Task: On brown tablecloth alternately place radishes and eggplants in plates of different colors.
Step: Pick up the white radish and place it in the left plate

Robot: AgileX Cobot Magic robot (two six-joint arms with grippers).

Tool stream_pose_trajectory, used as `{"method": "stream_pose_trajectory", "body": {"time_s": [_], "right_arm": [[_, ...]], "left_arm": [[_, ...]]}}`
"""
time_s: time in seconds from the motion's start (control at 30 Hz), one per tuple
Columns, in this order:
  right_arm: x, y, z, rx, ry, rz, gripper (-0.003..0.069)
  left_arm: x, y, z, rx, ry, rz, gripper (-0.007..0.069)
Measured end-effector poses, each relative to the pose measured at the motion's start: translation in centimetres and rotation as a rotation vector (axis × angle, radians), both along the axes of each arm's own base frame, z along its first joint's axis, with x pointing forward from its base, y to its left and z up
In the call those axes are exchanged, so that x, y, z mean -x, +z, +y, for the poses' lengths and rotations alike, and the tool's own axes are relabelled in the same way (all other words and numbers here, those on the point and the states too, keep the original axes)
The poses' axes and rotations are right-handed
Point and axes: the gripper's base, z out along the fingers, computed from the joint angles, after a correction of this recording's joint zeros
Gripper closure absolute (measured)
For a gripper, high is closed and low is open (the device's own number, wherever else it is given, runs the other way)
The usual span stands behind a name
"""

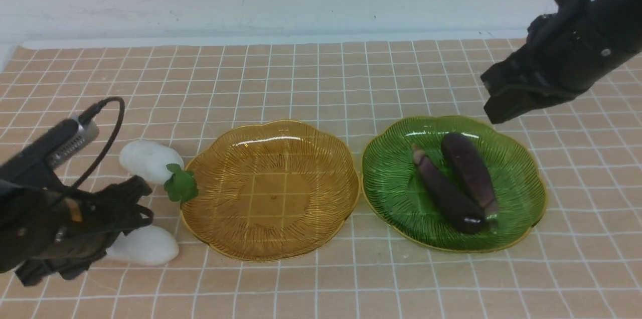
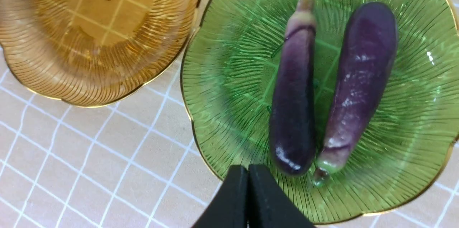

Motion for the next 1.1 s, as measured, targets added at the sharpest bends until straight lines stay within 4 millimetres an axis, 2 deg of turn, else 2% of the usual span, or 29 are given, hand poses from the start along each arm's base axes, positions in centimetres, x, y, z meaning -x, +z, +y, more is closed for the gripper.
{"method": "stream_pose_trajectory", "body": {"time_s": [0.07, 0.23, 0.37, 0.47, 0.7, 0.83, 0.9, 0.93, 0.97, 1.03, 1.1], "right_arm": [[0.0, 0.0, 0.0, 0.001, 0.004, -0.003, 0.0674], [0.0, -0.2, 0.0, 0.004, 0.008, 0.004, 0.0674], [0.0, -0.2, 0.0, 0.008, 0.017, 0.002, 0.0674], [0.0, -0.2, 0.0, 0.008, 0.017, 0.002, 0.0674], [0.0, -0.2, 0.0, 0.007, 0.017, 0.002, 0.0674], [0.0, -0.3, 0.0, 0.009, 0.018, 0.004, 0.0674], [0.0, -0.3, 0.0, 0.009, 0.018, 0.004, 0.0674], [0.0, -0.3, 0.0, 0.009, 0.018, 0.004, 0.0674], [0.0, -0.3, 0.0, 0.009, 0.018, 0.004, 0.0674], [0.0, -0.3, 0.0, 0.009, 0.018, 0.004, 0.0674], [-0.1, -0.4, 0.0, 0.009, 0.018, 0.006, 0.0674]], "left_arm": [[-0.6, -1.6, 0.0, 0.024, 0.064, 0.047, 0.0207], [-2.8, -3.3, -0.4, 0.099, 0.125, -0.025, 0.0204], [-3.8, -4.3, -0.5, 0.118, 0.130, -0.040, 0.0194], [-4.3, -4.6, -0.3, 0.109, 0.109, -0.053, 0.0202], [-4.0, -3.8, -0.1, 0.051, 0.041, -0.074, 0.0295], [-3.2, -2.4, 0.5, -0.023, 0.029, -0.062, 0.0302], [-2.8, -0.7, 0.7, -0.045, 0.028, -0.099, 0.0302], [-2.7, -0.4, 0.8, -0.052, 0.026, -0.101, 0.0302], [-2.4, 1.4, 0.9, -0.066, 0.021, -0.152, 0.0302], [-2.1, 3.4, 1.0, -0.085, 0.012, -0.202, 0.0302], [-1.8, 6.2, 0.1, -0.107, -0.048, -0.268, 0.0302]]}}
